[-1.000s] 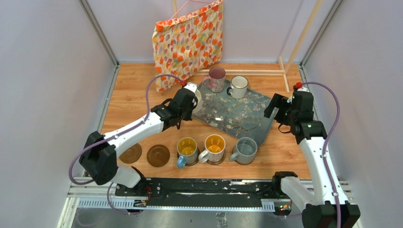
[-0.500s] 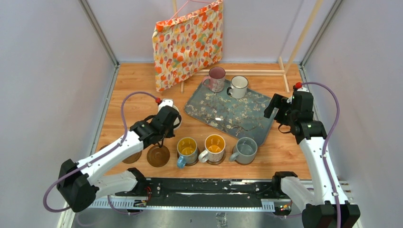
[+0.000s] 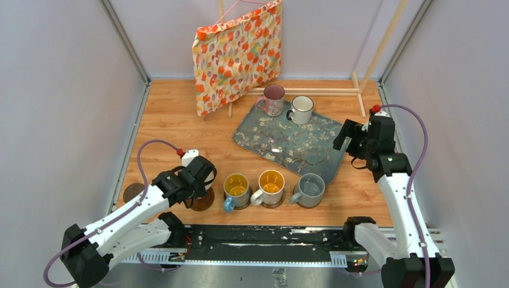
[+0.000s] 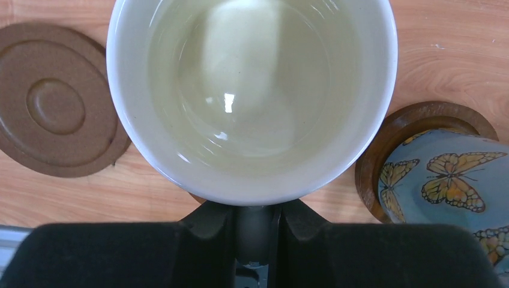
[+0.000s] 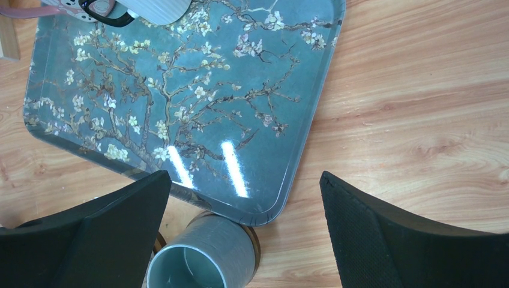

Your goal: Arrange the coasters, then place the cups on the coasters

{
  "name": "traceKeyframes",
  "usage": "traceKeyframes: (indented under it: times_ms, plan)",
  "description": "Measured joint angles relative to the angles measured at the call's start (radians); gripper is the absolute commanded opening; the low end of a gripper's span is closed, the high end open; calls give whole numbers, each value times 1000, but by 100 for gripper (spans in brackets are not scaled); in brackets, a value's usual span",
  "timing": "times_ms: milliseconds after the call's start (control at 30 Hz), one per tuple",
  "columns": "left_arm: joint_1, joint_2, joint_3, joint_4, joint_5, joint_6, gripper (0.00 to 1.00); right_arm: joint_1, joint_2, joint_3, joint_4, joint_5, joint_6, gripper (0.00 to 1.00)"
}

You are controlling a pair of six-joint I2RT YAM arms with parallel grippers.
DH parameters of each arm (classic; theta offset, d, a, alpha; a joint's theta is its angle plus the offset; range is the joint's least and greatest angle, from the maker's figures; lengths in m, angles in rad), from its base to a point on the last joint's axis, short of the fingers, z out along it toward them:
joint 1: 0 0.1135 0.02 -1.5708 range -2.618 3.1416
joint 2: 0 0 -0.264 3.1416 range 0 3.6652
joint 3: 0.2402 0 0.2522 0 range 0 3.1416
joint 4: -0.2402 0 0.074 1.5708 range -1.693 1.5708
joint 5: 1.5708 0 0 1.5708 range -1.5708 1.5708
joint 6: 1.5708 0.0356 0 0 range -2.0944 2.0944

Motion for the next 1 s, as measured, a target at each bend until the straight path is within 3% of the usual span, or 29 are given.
traceKeyframes:
  times_ms: [500,1000]
  plan:
    - [1,-92,-61,-61,48,-218,0,0,-1,0,0,0,-1,100]
    - [-14,-119,32,-199,87,-259,0,0,-1,0,3,0,-2,100]
